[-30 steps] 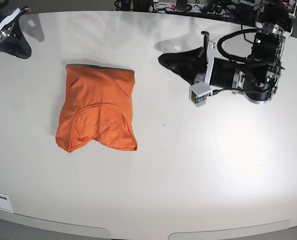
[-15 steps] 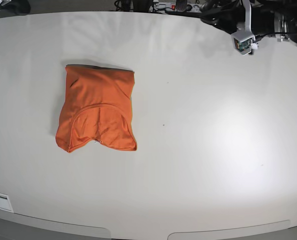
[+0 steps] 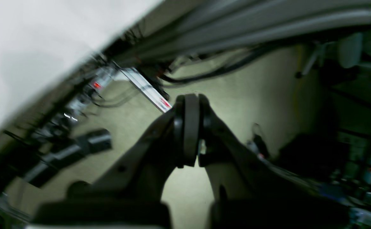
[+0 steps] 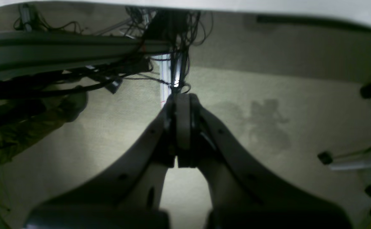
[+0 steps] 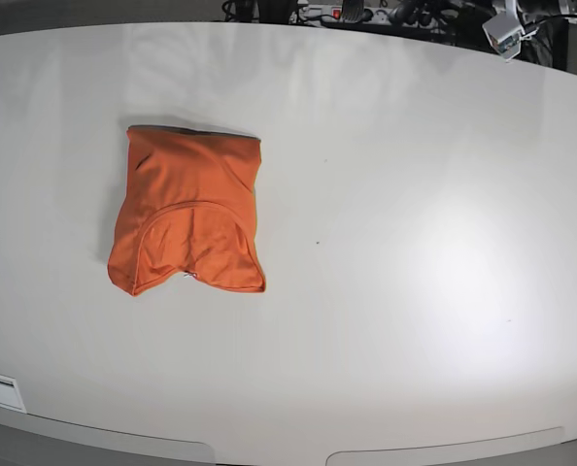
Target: Fold the T-shirt properly
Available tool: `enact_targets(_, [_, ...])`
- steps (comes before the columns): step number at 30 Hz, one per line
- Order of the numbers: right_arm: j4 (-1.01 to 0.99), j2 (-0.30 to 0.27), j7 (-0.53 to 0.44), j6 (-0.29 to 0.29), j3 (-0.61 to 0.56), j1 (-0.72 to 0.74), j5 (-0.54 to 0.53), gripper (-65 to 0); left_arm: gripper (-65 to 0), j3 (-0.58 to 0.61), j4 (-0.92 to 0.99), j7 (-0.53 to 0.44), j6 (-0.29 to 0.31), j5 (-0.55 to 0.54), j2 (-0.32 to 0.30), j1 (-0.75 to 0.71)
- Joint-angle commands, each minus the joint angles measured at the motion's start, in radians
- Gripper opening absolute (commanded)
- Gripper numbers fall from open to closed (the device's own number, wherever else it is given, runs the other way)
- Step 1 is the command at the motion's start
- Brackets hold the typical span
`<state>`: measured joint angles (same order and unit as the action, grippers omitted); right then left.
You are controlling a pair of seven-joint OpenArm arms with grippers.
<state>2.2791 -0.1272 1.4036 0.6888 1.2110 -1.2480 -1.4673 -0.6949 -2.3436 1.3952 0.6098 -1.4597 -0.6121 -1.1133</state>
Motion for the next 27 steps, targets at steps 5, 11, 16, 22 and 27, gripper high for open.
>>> enact_targets(5, [-0.058, 0.016, -0.007, -0.003, 0.012, -0.026, -0.016, -65.0, -65.0, -0.007, -0.013, 0.001, 0.035, -0.024, 0.042, -0.101])
enact_targets(11, [-0.278, -0.004, -0.007, 0.009, -0.052, -0.021, -0.016, -65.0, -65.0, -0.005, 0.027, 0.001, 0.053, 0.105, 0.097, -0.113])
enact_targets(16, [-0.488, -0.103, -0.034, 0.009, -0.200, -0.013, 0.041, -65.0, -65.0, 0.032, 0.184, -0.011, 0.053, 0.135, 0.096, -0.071])
enact_targets(22, [-0.681, -0.175, -0.123, 0.009, -0.346, 0.116, 0.216, -65.0, -65.0, 0.142, 0.422, -0.021, 0.053, 0.232, 0.096, 0.078])
enact_targets(27, [-0.809, -0.208, -0.171, 0.009, -0.423, 0.240, 0.305, -65.0, -65.0, 0.237, 0.619, -0.087, 0.053, 0.299, 0.097, 0.197])
